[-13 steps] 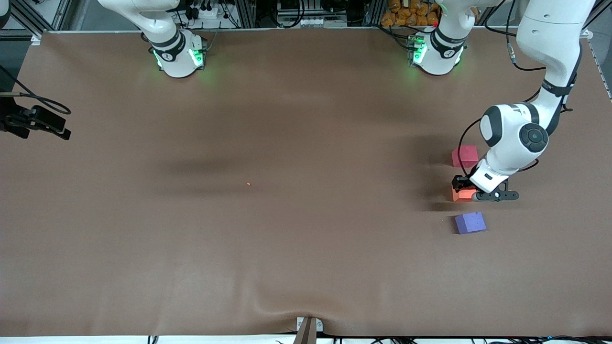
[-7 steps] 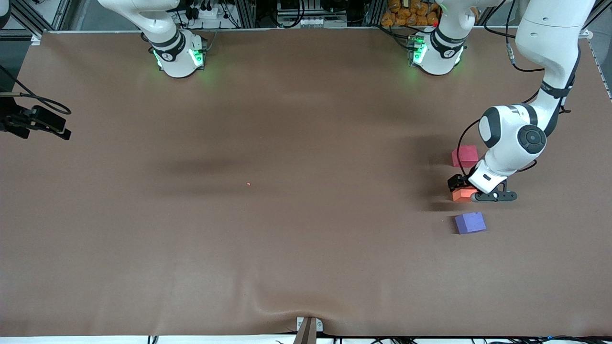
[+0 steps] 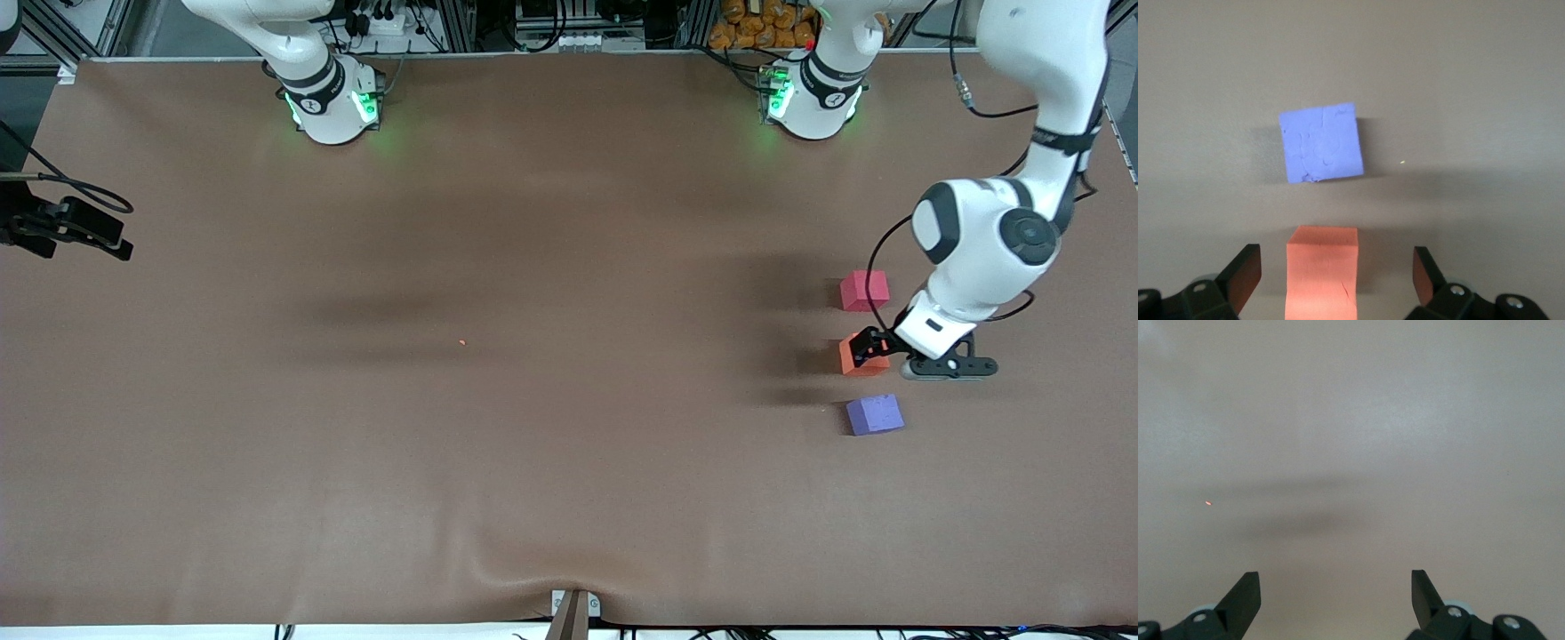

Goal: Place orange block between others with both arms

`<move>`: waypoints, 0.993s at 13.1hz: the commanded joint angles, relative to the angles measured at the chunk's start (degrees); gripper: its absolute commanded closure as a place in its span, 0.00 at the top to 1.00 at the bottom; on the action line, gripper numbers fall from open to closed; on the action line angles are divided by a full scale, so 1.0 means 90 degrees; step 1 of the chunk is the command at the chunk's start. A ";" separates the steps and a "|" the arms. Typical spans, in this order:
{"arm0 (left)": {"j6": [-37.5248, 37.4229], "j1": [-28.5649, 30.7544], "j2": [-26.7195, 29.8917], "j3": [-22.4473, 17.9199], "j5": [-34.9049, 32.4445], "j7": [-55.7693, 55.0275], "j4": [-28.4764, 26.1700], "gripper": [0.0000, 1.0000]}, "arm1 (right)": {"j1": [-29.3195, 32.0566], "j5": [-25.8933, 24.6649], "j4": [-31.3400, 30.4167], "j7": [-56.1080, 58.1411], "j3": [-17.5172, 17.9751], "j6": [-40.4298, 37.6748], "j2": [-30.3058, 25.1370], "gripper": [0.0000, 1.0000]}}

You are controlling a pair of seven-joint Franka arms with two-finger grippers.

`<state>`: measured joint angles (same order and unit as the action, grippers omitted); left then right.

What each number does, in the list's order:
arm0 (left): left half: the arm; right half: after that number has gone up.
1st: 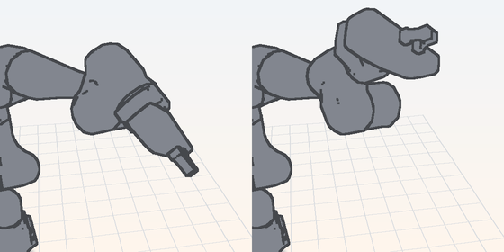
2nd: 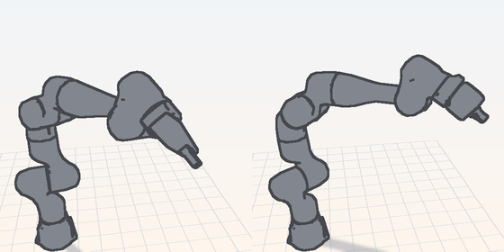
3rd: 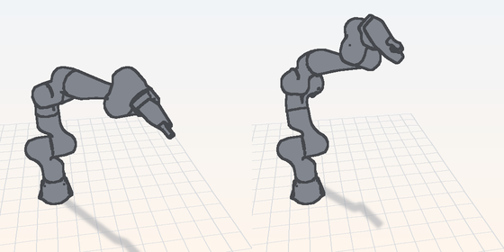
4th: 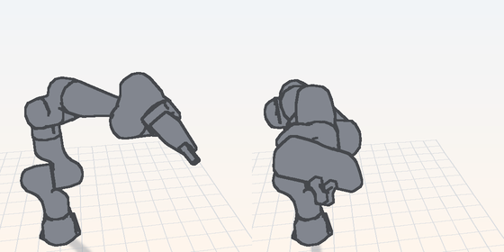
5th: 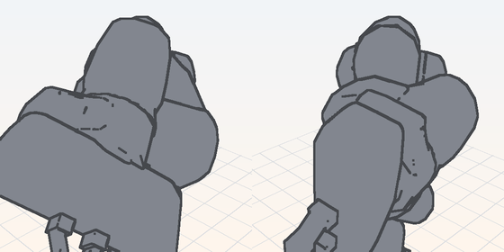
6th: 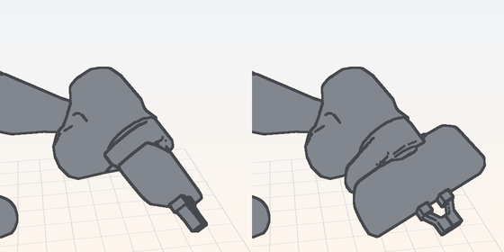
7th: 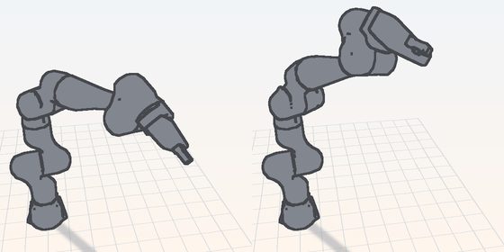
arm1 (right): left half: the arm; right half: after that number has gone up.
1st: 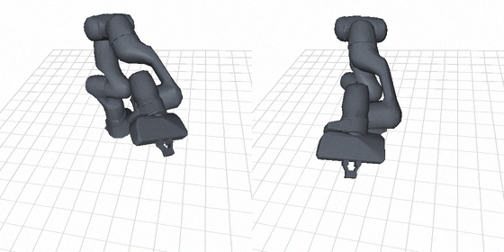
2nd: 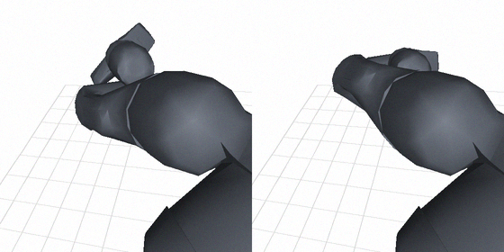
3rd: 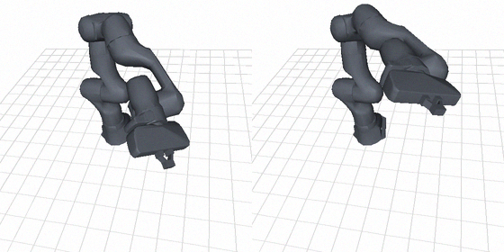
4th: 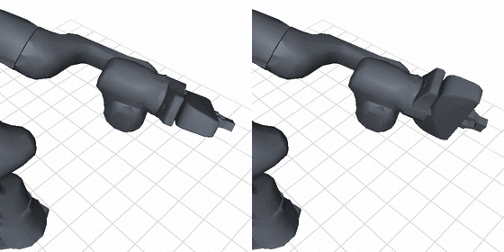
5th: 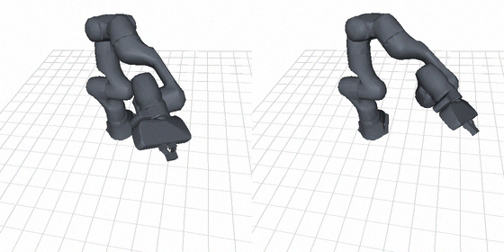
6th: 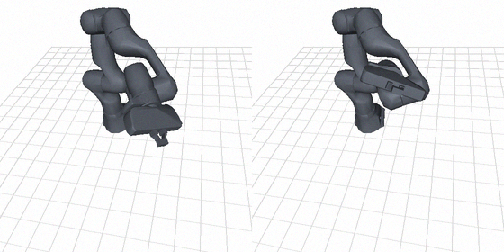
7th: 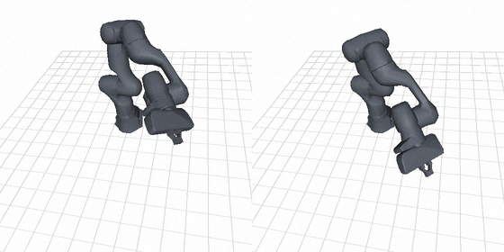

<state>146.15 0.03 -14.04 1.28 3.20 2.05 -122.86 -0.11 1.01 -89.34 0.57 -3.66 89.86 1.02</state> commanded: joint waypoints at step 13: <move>-0.5056 0.0035 0.0388 0.0620 0.0064 -0.1146 0.3348 1.00 | -0.0095 -0.0054 -0.0005 -0.0063 -0.0014 0.0084 0.0004 1.00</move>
<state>102.62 -0.34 -10.92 6.74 3.46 -8.09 -93.58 -0.49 1.01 -89.37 0.57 -3.61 90.19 1.06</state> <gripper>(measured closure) 0.000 0.000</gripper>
